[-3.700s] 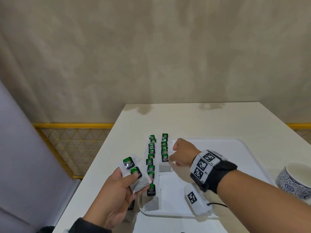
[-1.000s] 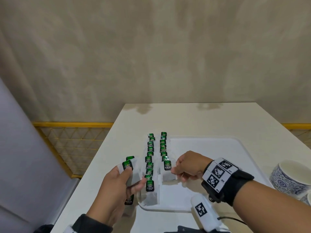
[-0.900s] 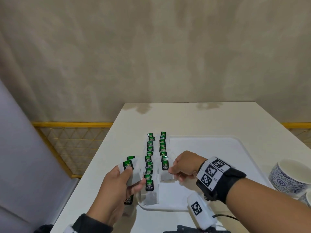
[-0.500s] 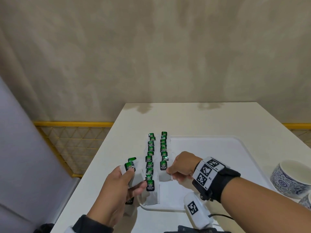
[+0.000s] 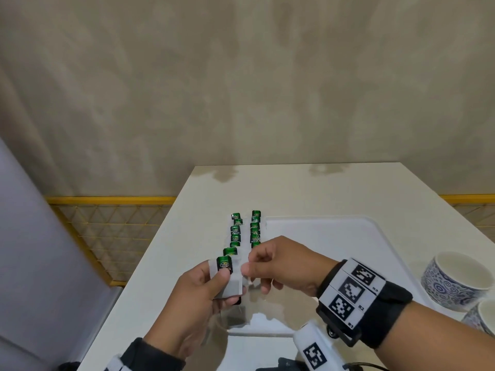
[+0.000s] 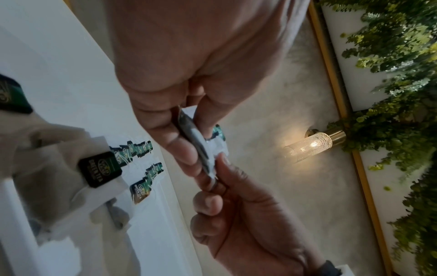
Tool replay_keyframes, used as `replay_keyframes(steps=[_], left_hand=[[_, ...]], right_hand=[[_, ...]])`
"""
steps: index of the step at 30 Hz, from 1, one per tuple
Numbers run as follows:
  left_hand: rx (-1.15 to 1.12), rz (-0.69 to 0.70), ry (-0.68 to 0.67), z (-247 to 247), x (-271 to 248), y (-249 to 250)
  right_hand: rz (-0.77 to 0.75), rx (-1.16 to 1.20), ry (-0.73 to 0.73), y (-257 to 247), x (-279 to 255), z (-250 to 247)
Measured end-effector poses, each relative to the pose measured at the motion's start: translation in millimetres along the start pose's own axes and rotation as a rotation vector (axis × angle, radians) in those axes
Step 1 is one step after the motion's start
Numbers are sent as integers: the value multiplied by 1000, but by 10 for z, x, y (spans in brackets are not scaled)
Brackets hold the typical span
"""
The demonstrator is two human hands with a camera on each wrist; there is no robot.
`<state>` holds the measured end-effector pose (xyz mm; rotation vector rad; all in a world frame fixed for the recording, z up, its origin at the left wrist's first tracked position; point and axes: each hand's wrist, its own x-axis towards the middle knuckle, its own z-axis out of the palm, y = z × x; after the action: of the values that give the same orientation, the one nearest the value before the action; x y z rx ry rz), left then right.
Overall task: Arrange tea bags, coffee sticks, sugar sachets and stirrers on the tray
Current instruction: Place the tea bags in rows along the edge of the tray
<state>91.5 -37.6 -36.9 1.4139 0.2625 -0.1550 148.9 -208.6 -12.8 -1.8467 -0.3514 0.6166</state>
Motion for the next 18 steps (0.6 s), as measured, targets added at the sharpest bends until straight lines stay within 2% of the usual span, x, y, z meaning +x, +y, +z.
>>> replay_keyframes(steps=[5,13,18], left_hand=[[42,46,-2,12,-44,10],[3,14,-55,-28,-109,34],[-27,15,22,-122,-80,-13]], right_hand=[[36,10,77,7,-36,-6],[5,71,156,-9,-87,29],[36,-38,216,31,-69,-20]])
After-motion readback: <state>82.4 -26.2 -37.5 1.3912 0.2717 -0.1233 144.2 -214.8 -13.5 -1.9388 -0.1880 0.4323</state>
